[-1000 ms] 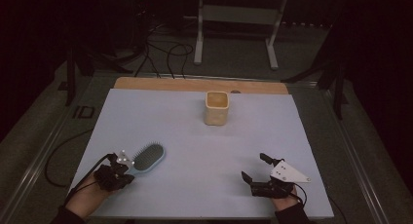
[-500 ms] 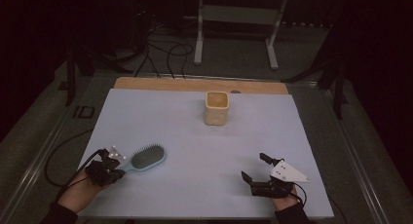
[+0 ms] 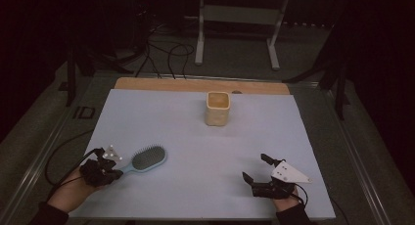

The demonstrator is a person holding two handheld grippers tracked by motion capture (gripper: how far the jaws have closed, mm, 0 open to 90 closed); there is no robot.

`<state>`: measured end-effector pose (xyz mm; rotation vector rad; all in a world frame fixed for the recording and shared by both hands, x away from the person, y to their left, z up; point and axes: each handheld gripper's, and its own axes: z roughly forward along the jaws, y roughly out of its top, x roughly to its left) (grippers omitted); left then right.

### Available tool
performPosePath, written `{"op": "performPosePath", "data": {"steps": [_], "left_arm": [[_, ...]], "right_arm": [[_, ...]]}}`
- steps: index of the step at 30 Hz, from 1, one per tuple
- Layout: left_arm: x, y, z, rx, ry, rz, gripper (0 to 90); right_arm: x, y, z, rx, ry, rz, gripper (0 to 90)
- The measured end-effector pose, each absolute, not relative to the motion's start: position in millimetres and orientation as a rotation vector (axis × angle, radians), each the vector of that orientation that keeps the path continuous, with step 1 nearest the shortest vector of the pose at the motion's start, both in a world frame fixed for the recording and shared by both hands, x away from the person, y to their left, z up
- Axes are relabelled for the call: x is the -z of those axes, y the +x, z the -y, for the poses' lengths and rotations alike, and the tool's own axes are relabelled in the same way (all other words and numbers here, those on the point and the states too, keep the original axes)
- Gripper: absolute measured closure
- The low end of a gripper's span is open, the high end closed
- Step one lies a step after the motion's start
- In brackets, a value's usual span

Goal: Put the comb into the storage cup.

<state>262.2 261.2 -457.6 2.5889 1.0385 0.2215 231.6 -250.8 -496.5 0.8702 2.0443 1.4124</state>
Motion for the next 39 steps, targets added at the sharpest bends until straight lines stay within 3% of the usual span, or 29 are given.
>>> {"op": "performPosePath", "data": {"steps": [8, 16, 20, 22, 25, 28, 32, 39], "left_arm": [[446.5, 269.5, -271.8, -0.187, 2.591, -0.997, 89.6], [442.1, 279.8, -278.6, -0.121, 2.613, -0.947, 77.9], [442.0, 283.7, -276.4, -0.119, 2.630, -0.913, 65.6], [443.2, 285.4, -274.5, -0.102, 2.656, -0.872, 63.6], [445.9, 290.0, -270.7, -0.106, 2.670, -0.879, 51.8], [448.7, 295.1, -266.1, -0.118, 2.687, -0.911, 25.4], [452.1, 297.0, -258.8, -0.068, 2.723, -0.889, 1.2], [456.9, 300.6, -251.2, -0.039, 2.750, -0.806, 0.0]], "right_arm": [[496.7, 231.8, 250.3, -1.409, 0.864, -2.049, 10.2], [497.2, 232.2, 249.5, -1.407, 0.863, -2.054, 10.2], [497.4, 232.3, 249.3, -1.406, 0.865, -2.055, 10.2], [497.3, 232.3, 249.3, -1.406, 0.862, -2.054, 10.2], [497.5, 232.4, 249.2, -1.407, 0.862, -2.056, 10.2], [497.6, 232.4, 249.0, -1.406, 0.861, -2.057, 10.2], [497.6, 232.6, 249.3, -1.407, 0.860, -2.058, 10.2], [497.4, 232.4, 248.8, -1.408, 0.856, -2.058, 10.2]]}}
